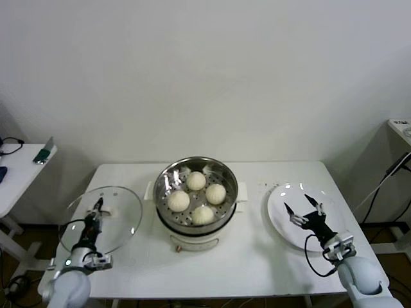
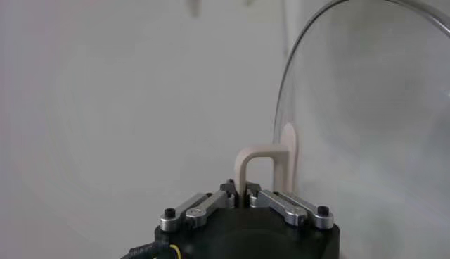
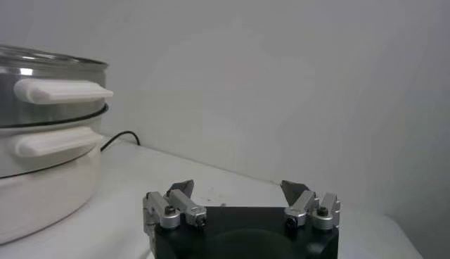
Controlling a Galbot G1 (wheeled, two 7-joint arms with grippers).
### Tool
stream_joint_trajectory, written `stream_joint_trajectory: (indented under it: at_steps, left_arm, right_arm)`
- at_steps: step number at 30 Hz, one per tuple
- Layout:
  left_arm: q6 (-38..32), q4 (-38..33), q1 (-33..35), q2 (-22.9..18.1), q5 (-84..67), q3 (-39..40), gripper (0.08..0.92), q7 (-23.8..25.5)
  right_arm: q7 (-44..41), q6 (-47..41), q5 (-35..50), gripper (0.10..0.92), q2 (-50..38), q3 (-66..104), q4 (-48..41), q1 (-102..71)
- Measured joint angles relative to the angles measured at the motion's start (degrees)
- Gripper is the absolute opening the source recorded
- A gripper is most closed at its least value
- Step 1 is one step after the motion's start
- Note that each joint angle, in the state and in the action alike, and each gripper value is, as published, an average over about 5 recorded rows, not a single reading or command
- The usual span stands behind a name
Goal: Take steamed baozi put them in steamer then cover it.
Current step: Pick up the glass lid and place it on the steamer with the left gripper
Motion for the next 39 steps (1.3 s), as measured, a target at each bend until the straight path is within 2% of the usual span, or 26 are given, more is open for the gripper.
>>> stream_joint_trajectory:
  at_steps: [11, 21, 26, 30, 34, 39]
  left_arm:
    - [11.6, -16.5, 9.4, 4.0, -2.2, -1.3, 0.152, 0.7]
    - [23.9, -27.2, 10.3, 10.9, -5.2, 1.9, 0.152, 3.7]
    - [28.9, -29.4, 7.1, 14.7, -5.7, 7.3, 0.152, 6.5]
    - [32.2, -29.8, 2.2, 15.8, -4.9, 13.9, 0.152, 9.7]
    - [34.5, -29.6, -3.5, 15.2, -2.8, 20.7, 0.152, 13.3]
    - [36.5, -27.9, -10.8, 12.1, 0.5, 28.5, 0.152, 17.9]
  right_arm:
    - [-0.4, 0.8, 0.8, 0.823, -2.2, -0.6, -2.1, 1.6]
    - [-0.6, 1.3, 1.1, 0.823, -3.6, -1.5, -3.4, 2.6]
    - [-0.7, 1.3, 0.8, 0.823, -3.7, -2.2, -4.1, 3.5]
    - [-0.8, 1.3, 0.4, 0.823, -3.5, -2.6, -4.9, 4.3]
    - [-0.9, 1.3, -0.1, 0.823, -3.1, -2.9, -5.5, 5.0]
    - [-1.0, 1.1, -0.9, 0.823, -2.8, -3.1, -5.9, 5.5]
